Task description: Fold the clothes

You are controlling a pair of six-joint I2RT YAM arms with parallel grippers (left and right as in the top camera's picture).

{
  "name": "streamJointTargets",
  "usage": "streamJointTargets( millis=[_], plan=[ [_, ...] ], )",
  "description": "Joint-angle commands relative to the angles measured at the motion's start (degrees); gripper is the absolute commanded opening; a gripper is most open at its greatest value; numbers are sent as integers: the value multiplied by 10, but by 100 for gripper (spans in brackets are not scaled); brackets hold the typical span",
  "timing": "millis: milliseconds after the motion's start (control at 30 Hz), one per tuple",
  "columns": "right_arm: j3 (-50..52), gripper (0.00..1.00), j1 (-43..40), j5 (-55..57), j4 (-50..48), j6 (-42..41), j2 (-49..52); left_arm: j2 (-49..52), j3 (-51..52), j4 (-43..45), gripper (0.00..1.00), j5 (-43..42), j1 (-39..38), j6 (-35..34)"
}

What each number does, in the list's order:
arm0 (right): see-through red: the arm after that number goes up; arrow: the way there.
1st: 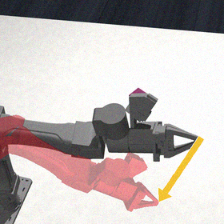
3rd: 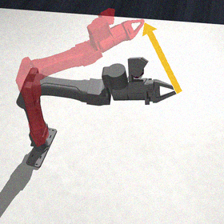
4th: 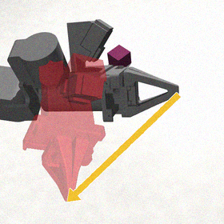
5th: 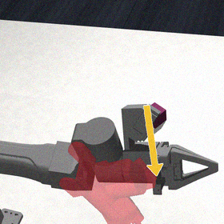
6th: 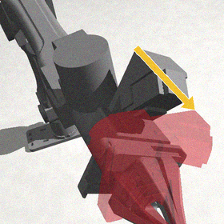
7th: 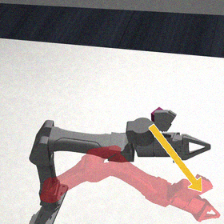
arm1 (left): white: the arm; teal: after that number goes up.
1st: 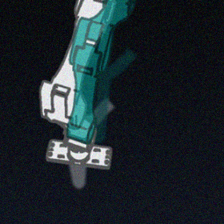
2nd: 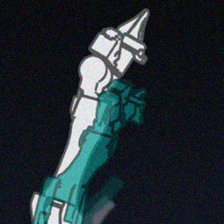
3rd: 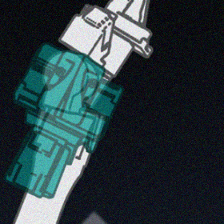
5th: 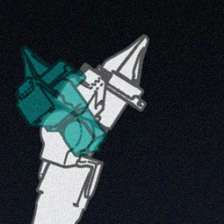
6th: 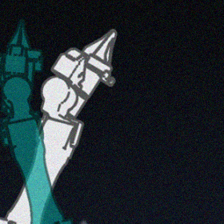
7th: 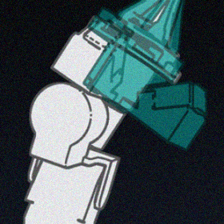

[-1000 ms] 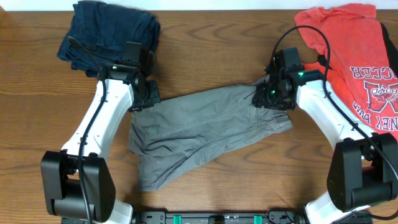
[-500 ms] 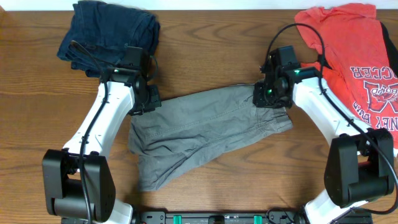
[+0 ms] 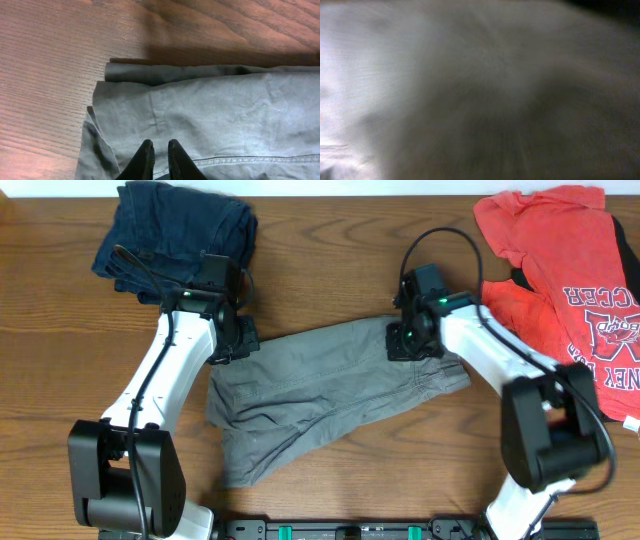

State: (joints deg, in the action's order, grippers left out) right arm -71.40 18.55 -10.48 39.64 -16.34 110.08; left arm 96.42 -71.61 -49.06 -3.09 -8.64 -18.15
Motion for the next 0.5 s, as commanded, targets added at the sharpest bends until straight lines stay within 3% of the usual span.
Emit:
streamJointTargets(
  millis=[0, 467],
  plan=[
    [4, 1, 10, -5, -23, -10, 30, -1, 3, -1, 13, -3, 2, 3],
    [-88, 1, 8, -10, -148, -19, 29, -1, 3, 3, 13, -3, 2, 3]
  ],
)
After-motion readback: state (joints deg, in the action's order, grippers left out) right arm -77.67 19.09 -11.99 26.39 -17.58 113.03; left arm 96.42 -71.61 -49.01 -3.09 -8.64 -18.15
